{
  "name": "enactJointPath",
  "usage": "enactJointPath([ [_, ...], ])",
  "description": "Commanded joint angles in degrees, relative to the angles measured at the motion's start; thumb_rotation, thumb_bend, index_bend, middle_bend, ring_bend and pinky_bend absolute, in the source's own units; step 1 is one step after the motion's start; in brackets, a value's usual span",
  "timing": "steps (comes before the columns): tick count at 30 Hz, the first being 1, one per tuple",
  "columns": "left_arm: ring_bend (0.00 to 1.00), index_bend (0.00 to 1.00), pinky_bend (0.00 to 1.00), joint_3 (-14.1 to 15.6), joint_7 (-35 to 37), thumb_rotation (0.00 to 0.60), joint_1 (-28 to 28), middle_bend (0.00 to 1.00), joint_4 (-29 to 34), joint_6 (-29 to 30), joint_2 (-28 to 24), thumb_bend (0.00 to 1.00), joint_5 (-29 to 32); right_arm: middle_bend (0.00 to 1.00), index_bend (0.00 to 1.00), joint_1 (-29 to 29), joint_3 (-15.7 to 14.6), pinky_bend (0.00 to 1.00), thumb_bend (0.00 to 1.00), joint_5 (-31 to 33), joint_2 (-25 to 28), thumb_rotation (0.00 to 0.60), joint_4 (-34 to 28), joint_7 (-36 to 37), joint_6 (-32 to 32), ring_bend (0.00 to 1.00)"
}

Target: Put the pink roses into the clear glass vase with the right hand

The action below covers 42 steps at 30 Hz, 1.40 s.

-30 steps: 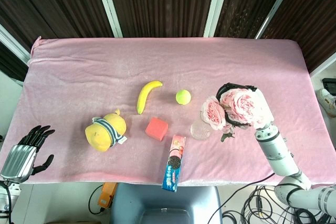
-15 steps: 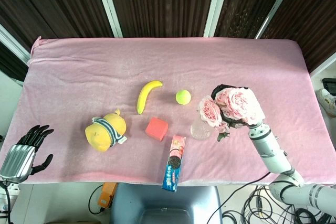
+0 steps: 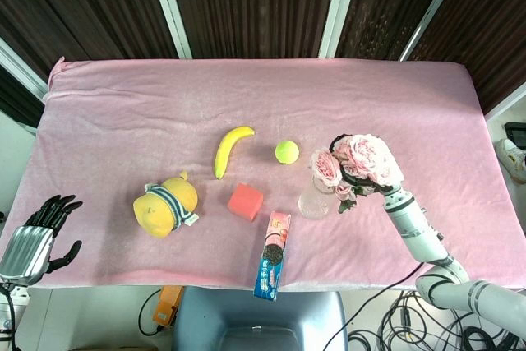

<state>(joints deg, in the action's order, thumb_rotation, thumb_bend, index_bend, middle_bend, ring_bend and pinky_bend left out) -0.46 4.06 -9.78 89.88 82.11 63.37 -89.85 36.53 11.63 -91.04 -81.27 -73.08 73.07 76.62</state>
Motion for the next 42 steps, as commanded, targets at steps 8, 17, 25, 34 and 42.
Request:
enactJointPath([
  [8, 0.07, 0.19, 0.27, -0.1, -0.2, 0.6, -0.2, 0.12, 0.0, -0.3, 0.1, 0.34, 0.2, 0.42, 0.47, 1.5, -3.1, 0.55, 0.5, -1.2, -4.6, 0.6, 10.3, 5.7, -1.9, 0.35],
  [17, 0.07, 0.19, 0.27, -0.1, -0.2, 0.6, -0.3, 0.12, -0.1, -0.5, 0.1, 0.34, 0.3, 0.25, 0.28, 1.7, -5.3, 0.36, 0.38, -2.6, -5.2, 0.6, 13.5, 8.0, -1.9, 0.16],
  [25, 0.07, 0.19, 0.27, -0.1, -0.1, 0.6, -0.3, 0.12, -0.1, -0.7, 0.1, 0.34, 0.3, 0.02, 0.01, 1.2, -8.6, 0.16, 0.2, -4.7, -2.6, 0.6, 13.1, 8.2, -1.9, 0.0],
  [34, 0.07, 0.19, 0.27, -0.1, -0.1, 0.6, -0.4, 0.12, 0.0, -0.6, 0.1, 0.34, 0.1, 0.0, 0.0, -2.6, -13.7, 0.08, 0.11, -6.9, 2.6, 0.6, 12.5, 2.9, 0.0, 0.0],
  [42, 0.07, 0.19, 0.27, 0.0, -0.3, 0.6, -0.4, 0.12, 0.1, -0.6, 0.2, 0.34, -0.1, 0.0, 0.0, -9.5, -17.0, 0.08, 0.11, -4.4, 7.2, 0.6, 10.6, -13.8, 0.4, 0.0],
])
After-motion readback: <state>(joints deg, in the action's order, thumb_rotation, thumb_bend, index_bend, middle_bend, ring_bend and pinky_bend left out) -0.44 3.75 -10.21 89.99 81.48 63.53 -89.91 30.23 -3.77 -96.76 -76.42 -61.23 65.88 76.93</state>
